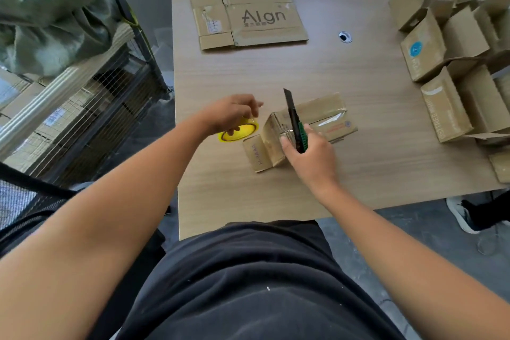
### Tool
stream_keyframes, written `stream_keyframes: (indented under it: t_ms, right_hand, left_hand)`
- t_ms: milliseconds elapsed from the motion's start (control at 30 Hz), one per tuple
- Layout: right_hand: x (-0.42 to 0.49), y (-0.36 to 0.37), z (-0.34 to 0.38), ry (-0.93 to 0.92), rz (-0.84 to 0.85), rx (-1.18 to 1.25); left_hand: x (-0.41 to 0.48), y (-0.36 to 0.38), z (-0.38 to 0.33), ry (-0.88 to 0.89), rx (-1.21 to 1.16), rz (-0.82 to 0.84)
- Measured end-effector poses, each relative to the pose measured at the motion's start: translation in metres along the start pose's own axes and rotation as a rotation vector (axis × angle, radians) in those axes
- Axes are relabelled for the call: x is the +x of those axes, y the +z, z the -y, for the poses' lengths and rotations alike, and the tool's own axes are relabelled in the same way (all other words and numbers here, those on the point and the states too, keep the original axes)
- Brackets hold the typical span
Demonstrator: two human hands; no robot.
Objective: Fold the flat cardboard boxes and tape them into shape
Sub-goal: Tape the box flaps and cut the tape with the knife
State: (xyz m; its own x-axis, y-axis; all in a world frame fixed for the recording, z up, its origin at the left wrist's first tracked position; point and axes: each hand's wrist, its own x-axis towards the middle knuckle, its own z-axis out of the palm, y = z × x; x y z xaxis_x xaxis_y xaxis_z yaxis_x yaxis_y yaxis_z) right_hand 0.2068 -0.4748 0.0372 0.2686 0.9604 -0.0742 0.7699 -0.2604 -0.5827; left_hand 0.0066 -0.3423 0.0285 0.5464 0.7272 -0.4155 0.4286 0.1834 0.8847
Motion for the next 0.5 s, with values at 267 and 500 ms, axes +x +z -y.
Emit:
stream_keyframes:
  t_ms: [267,500]
  right_hand:
    - [0.003,0.019,-0.02,-0.166,-0.21,-0.3]
    - [0.01,-0.002,-0.057,-0.492,-0.039,-0.358]
  left_hand:
    - [-0.026,0.036,0.005,-0.032,-0.085,0.019]
    - [-0.066,0.083,0.014,-0.046,-0.209,-0.046]
